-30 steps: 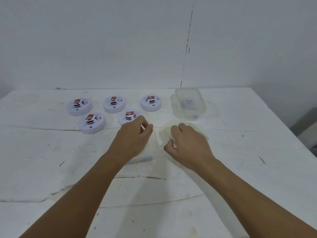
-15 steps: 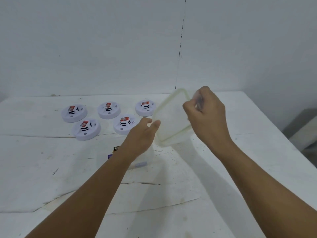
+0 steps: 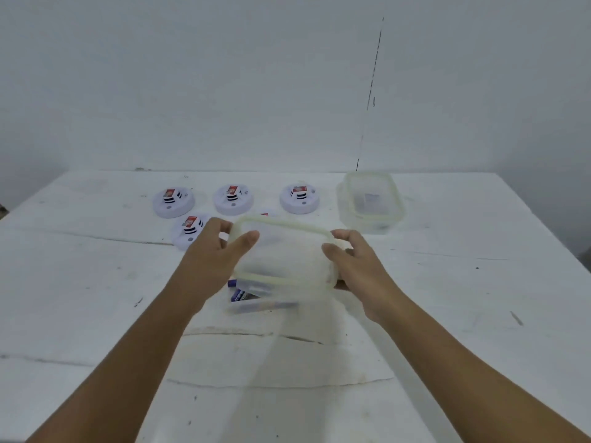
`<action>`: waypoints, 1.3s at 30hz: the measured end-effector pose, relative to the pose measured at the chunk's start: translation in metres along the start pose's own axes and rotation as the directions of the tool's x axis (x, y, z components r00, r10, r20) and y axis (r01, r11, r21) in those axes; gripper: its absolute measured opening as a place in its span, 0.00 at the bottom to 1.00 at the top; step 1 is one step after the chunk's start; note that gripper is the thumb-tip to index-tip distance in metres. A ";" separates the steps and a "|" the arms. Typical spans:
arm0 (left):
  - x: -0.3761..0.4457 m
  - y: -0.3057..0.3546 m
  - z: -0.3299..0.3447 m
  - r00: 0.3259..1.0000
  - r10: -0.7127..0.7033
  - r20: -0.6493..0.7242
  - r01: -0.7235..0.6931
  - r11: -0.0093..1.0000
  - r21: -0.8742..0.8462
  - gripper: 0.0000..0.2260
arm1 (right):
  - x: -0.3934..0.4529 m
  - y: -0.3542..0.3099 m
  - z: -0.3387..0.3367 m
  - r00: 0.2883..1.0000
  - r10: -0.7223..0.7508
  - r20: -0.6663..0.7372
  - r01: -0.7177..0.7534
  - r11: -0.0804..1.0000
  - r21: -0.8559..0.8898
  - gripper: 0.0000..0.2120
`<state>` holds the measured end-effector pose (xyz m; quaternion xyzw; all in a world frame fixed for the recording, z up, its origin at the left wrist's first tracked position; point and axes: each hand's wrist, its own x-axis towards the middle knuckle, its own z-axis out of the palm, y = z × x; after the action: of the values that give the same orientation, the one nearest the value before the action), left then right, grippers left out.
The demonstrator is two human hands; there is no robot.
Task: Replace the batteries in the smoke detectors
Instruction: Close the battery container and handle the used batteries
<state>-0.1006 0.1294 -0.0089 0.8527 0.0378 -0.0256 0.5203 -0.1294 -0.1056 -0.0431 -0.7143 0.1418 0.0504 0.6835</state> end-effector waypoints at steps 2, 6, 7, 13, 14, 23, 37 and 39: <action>-0.006 -0.014 -0.008 0.999 -0.021 -0.050 0.023 0.999 0.043 0.20 | 0.003 0.004 0.009 0.999 -0.021 0.029 0.021 1.000 0.001 0.09; -0.010 -0.037 -0.019 0.988 -0.048 -0.144 0.056 0.997 0.049 0.19 | 0.011 0.006 0.023 0.998 -0.038 0.050 0.042 0.996 -0.083 0.08; -0.010 -0.041 -0.019 0.987 -0.054 -0.152 0.061 0.997 0.041 0.18 | 0.012 0.007 0.026 0.998 -0.035 0.056 0.040 0.995 -0.090 0.08; -0.013 -0.059 -0.011 0.983 -0.107 -0.150 0.106 0.994 -0.016 0.19 | 0.018 0.013 0.030 0.997 -0.043 0.057 0.046 0.997 -0.065 0.10; -0.014 -0.061 -0.010 0.982 -0.121 -0.147 0.116 0.992 -0.042 0.19 | 0.018 0.013 0.029 0.997 -0.040 0.067 0.043 0.998 -0.049 0.09; -0.011 -0.073 -0.015 0.978 -0.162 -0.133 0.140 0.977 -0.162 0.20 | 0.014 0.013 0.033 0.993 0.015 0.113 -0.019 0.999 0.032 0.11; -0.029 -0.064 -0.003 0.923 -0.006 -0.384 0.065 0.988 0.140 0.17 | 0.009 0.024 0.038 0.995 -0.013 0.098 0.016 0.999 -0.029 0.20; -0.024 -0.065 -0.004 0.931 -0.047 -0.363 0.080 0.994 0.075 0.16 | 0.008 0.024 0.039 0.995 -0.016 0.095 0.021 0.999 -0.046 0.21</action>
<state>-0.1308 0.1615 -0.0626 0.8635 0.1591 0.1128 0.4651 -0.1229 -0.0684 -0.0705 -0.7281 0.1015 0.0812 0.6731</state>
